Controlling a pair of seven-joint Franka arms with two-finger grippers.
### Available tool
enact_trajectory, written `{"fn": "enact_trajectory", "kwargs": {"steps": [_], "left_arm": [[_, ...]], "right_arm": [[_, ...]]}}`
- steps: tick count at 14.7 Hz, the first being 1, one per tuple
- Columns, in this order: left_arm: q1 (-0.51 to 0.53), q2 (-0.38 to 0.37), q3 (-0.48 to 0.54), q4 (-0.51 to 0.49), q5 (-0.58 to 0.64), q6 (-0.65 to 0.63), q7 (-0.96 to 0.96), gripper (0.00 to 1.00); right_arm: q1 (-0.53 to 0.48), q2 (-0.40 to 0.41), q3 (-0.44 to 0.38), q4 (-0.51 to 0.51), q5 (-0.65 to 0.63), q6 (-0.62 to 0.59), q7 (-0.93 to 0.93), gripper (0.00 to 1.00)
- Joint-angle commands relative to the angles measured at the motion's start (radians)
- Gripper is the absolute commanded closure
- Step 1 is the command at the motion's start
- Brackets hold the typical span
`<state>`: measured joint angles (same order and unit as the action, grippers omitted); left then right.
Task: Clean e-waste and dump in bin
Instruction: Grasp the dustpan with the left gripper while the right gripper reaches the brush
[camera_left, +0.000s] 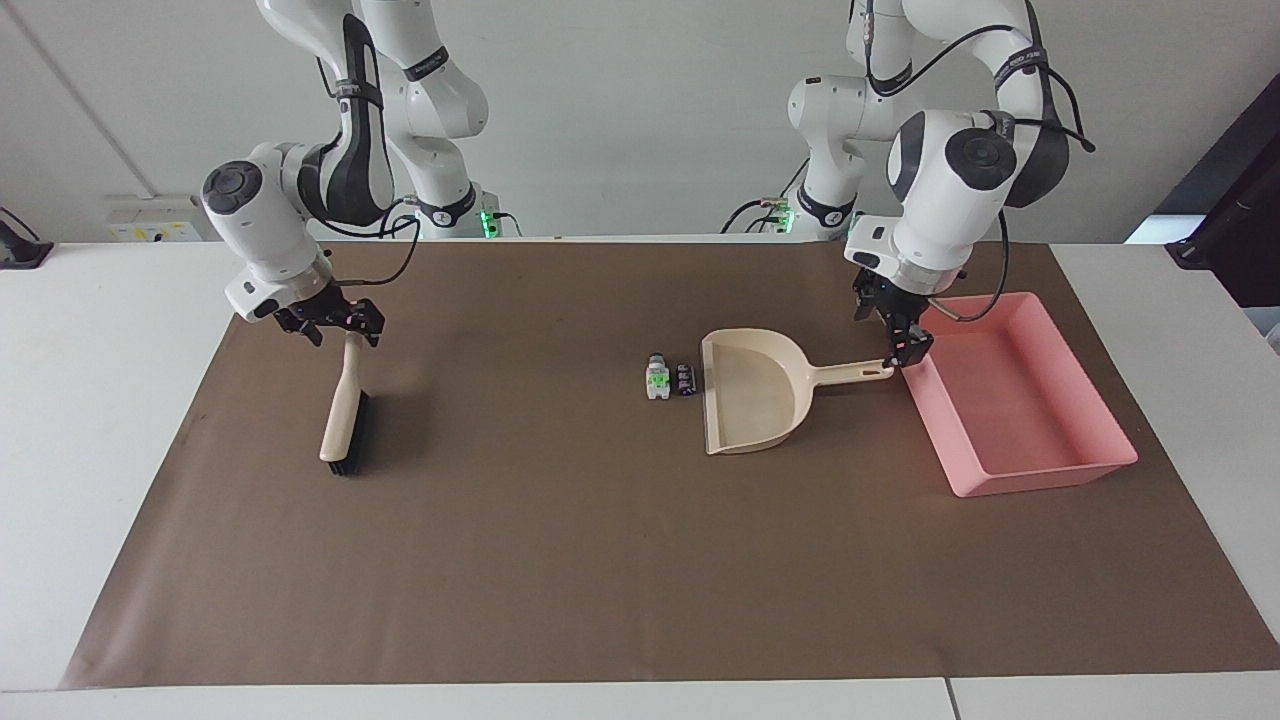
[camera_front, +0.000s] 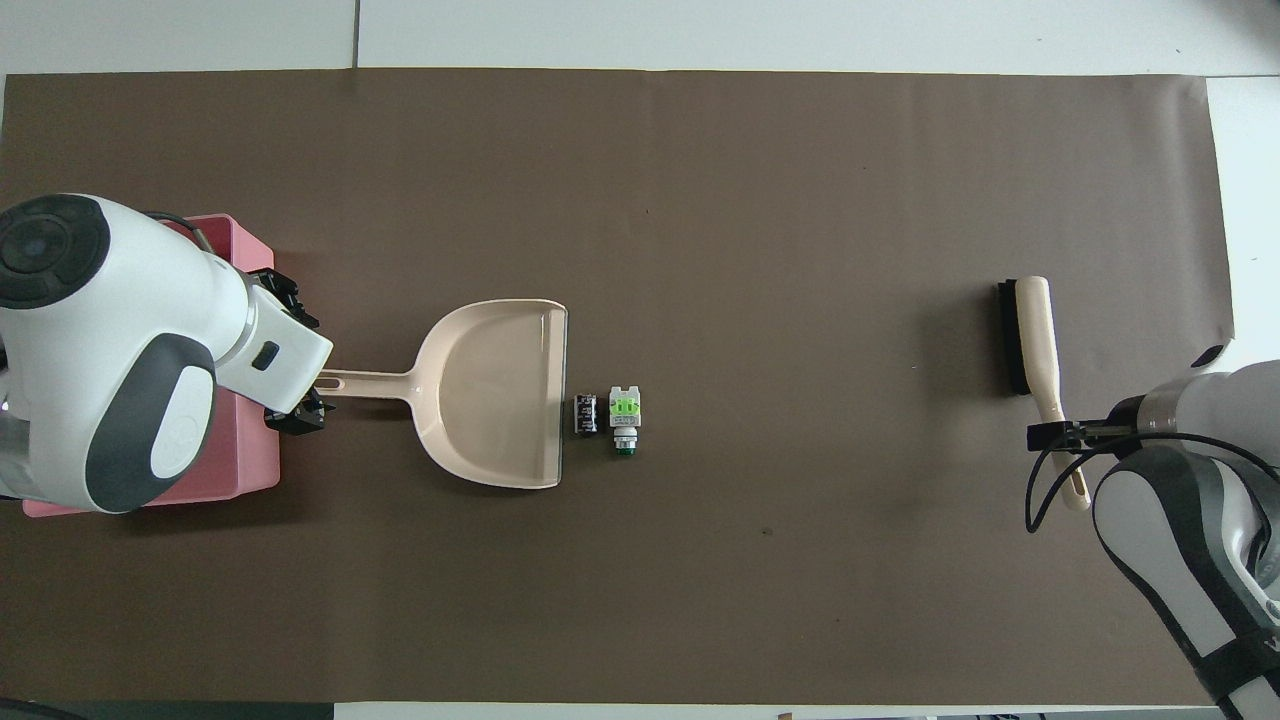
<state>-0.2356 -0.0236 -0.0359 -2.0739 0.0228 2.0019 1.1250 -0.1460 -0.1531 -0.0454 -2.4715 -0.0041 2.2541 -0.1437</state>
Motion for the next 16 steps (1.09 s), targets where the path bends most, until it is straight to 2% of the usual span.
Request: {"fn": "enact_trajectory", "kwargs": {"steps": [1,3,4,6,7,10,11,16], "left_arm": [[-0.04,0.017,0.013,-0.058,0.055,0.078,-0.02,0.06],[-0.07,0.022,0.013,-0.116,0.141,0.128,-0.097,0.07],[-0.088,0.022,0.013,-0.153,0.155,0.18,-0.119,0.07],[-0.1,0.036,0.013,-0.163,0.17,0.199,-0.14,0.07],[-0.108,0.039,0.013,-0.163,0.186,0.199,-0.142,0.07],[-0.137,0.042,0.013,-0.189,0.221,0.202,-0.172,0.1],[-0.149,0.044,0.011,-0.19,0.25,0.209,-0.197,0.1],[-0.172,0.08,0.013,-0.19,0.272,0.242,-0.249,0.13]], "right_arm": [[-0.017,0.001,0.007,-0.018,0.027,0.029,-0.042,0.03],[-0.017,0.001,0.007,-0.018,0.027,0.027,-0.043,0.11],[-0.017,0.001,0.009,-0.018,0.027,0.027,-0.043,0.16],[-0.015,0.001,0.009,-0.018,0.027,0.024,-0.043,0.26],[-0.015,0.001,0.009,-0.018,0.033,0.025,-0.043,0.36],[-0.006,0.001,0.009,-0.018,0.059,0.019,-0.037,0.9],[-0.006,0.001,0.009,-0.018,0.07,0.019,-0.036,1.0],[0.003,0.007,0.009,0.008,0.072,-0.016,-0.028,1.0]]}}
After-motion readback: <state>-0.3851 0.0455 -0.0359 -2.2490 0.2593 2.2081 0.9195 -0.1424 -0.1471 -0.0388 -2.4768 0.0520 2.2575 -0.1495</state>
